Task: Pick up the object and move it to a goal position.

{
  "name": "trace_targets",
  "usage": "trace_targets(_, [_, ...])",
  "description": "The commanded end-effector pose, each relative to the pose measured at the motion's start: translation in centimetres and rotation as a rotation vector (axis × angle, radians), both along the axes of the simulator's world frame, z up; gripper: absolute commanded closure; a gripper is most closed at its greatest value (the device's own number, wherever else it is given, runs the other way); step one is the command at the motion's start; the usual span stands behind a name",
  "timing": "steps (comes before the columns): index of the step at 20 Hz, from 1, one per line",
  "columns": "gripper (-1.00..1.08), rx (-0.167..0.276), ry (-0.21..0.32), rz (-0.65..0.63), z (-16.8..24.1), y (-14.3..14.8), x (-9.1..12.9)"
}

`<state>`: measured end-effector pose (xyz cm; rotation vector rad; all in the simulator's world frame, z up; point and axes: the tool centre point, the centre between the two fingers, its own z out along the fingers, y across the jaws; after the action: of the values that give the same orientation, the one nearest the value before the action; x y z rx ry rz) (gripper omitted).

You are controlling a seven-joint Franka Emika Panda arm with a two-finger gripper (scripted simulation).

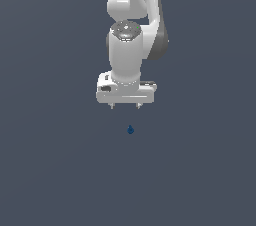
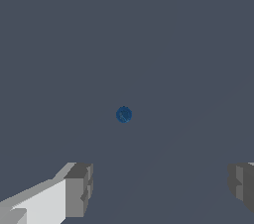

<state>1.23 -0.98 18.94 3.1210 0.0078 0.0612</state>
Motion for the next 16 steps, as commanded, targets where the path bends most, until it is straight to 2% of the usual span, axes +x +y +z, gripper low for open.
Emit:
trace_targets(1, [-0.92,0.000,0.000,0.000,0.0,0.0,0.0])
trace_targets(9, [-0.92,-0.002,-0.016,0.080,0.3,2.5,0.3])
trace_targets(16, [-0.92,-0.001,-0.016,0.068,0.1,2.6,0.4])
